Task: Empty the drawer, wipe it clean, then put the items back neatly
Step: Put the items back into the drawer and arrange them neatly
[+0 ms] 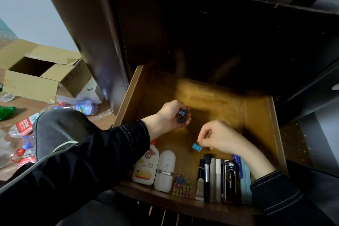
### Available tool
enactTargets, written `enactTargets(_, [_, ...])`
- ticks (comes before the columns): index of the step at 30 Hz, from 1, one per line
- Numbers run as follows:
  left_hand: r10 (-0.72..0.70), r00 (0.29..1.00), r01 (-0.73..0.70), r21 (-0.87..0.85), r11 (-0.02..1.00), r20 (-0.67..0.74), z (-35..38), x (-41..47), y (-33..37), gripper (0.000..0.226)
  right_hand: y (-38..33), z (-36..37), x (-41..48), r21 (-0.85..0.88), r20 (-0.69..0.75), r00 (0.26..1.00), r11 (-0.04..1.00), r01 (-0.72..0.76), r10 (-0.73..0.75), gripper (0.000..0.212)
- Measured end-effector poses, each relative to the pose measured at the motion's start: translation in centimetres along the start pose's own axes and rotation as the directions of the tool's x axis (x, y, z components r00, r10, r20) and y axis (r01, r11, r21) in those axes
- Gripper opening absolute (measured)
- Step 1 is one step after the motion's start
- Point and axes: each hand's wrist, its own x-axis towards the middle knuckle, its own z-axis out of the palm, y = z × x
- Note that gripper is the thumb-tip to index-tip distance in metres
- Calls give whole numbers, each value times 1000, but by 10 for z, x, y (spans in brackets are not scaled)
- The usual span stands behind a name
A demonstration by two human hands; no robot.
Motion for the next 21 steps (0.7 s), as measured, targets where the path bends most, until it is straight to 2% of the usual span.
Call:
enactTargets(3, [3,1000,-3,0,1000,5,-1,1,0,13,-3,15,0,-42,265,964,999,22,-10,5])
enactTargets(6, [3,1000,-3,-5,1000,4,-2,1,0,14,-7,27,1,-99,371,928,992,77,-35,4])
enactTargets(21, [-14,1000,14,-40,999,-1,-2,0,0,19,-11,45,2,-147,418,907,982,117,-45,8])
